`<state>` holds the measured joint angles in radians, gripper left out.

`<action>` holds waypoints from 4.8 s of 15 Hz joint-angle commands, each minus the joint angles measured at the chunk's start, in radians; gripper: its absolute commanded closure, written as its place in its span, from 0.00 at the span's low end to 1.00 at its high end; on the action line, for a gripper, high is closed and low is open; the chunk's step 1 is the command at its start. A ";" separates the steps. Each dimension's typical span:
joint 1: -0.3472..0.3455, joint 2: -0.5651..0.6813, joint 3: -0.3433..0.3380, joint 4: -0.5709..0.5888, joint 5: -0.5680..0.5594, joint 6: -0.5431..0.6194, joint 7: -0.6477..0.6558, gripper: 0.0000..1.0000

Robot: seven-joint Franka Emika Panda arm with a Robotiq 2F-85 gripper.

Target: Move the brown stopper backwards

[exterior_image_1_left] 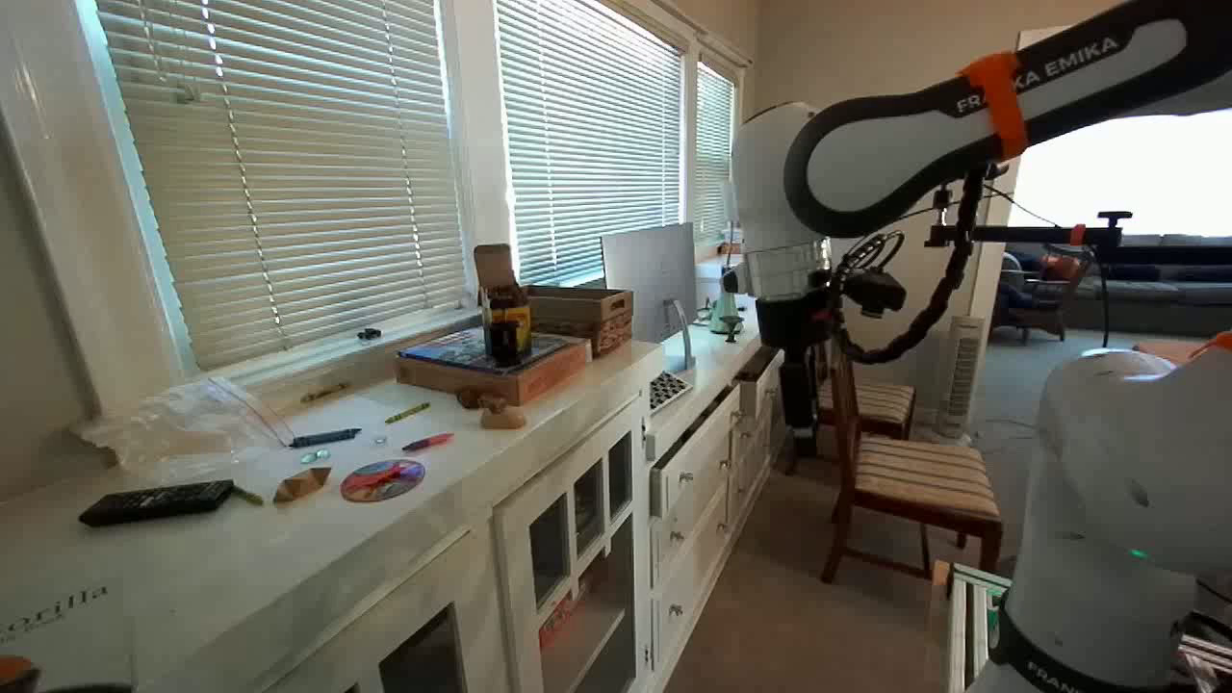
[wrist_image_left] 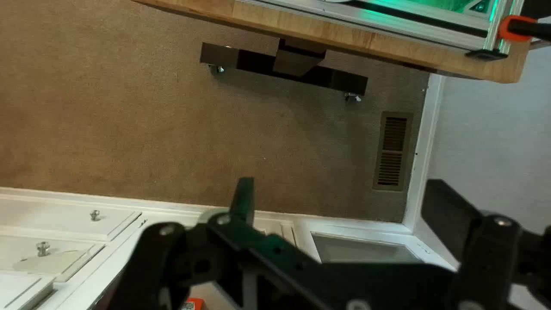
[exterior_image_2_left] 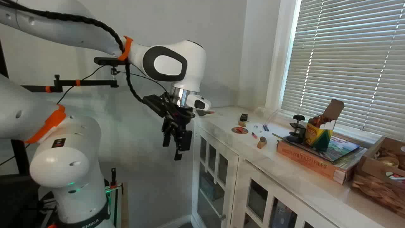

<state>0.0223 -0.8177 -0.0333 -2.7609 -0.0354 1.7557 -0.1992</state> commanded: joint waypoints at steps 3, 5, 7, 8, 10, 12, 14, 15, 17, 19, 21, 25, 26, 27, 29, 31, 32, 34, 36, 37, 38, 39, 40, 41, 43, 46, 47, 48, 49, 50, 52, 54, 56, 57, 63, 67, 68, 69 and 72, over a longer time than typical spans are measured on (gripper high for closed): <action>0.008 0.002 -0.007 -0.007 -0.004 -0.002 0.005 0.00; 0.008 0.002 -0.007 -0.008 -0.004 -0.002 0.005 0.00; 0.008 0.002 -0.007 -0.008 -0.004 -0.002 0.005 0.00; 0.008 0.002 -0.007 -0.008 -0.004 -0.002 0.005 0.00; 0.002 0.006 -0.024 -0.008 -0.026 0.005 -0.029 0.00; -0.013 0.029 -0.074 -0.002 -0.108 0.085 -0.143 0.00; -0.025 0.110 -0.141 0.059 -0.195 0.199 -0.262 0.00; -0.016 0.163 -0.194 0.101 -0.209 0.258 -0.340 0.00; -0.002 0.259 -0.263 0.178 -0.220 0.371 -0.451 0.00; 0.014 0.354 -0.305 0.253 -0.169 0.464 -0.536 0.00; 0.022 0.435 -0.309 0.312 -0.096 0.529 -0.564 0.00; 0.021 0.579 -0.254 0.413 0.027 0.620 -0.527 0.00; 0.017 0.613 -0.236 0.441 0.056 0.626 -0.500 0.00; 0.012 0.643 -0.218 0.465 0.077 0.639 -0.475 0.00; 0.008 0.695 -0.184 0.518 0.114 0.632 -0.425 0.00; 0.001 0.737 -0.148 0.560 0.120 0.637 -0.369 0.00; 0.001 0.758 -0.131 0.582 0.124 0.635 -0.344 0.00; -0.001 0.799 -0.101 0.624 0.121 0.635 -0.298 0.00; -0.003 0.838 -0.073 0.662 0.114 0.645 -0.259 0.00; -0.004 0.860 -0.061 0.682 0.120 0.652 -0.246 0.00; -0.004 0.879 -0.050 0.700 0.138 0.655 -0.242 0.00; -0.005 0.897 -0.038 0.716 0.148 0.663 -0.234 0.00; -0.006 0.917 -0.027 0.732 0.159 0.668 -0.230 0.00; -0.007 0.935 -0.015 0.743 0.166 0.684 -0.220 0.00; -0.017 0.901 -0.005 0.717 0.136 0.667 -0.225 0.00; -0.018 0.935 0.008 0.740 0.136 0.680 -0.208 0.00; -0.019 0.939 0.008 0.744 0.136 0.680 -0.208 0.00; -0.020 0.940 0.008 0.746 0.136 0.680 -0.208 0.00; -0.021 0.940 0.008 0.747 0.136 0.680 -0.208 0.00; -0.022 0.940 0.008 0.747 0.136 0.680 -0.208 0.00; -0.019 0.951 0.012 0.759 0.128 0.689 -0.210 0.00; -0.017 0.970 0.020 0.787 0.119 0.712 -0.205 0.00; -0.016 0.978 0.025 0.804 0.098 0.721 -0.188 0.00; -0.014 0.983 0.022 0.811 0.073 0.711 -0.161 0.00; 0.001 1.002 0.021 0.824 -0.047 0.659 0.017 0.00; 0.009 1.017 0.048 0.837 -0.009 0.680 0.072 0.00; 0.012 1.022 0.051 0.845 -0.012 0.671 0.094 0.00; 0.017 1.027 0.052 0.855 -0.020 0.662 0.124 0.00; 0.015 1.049 0.059 0.859 0.005 0.717 0.146 0.00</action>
<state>0.0393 0.1932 0.0180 -1.9305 -0.0514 2.4485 -0.0870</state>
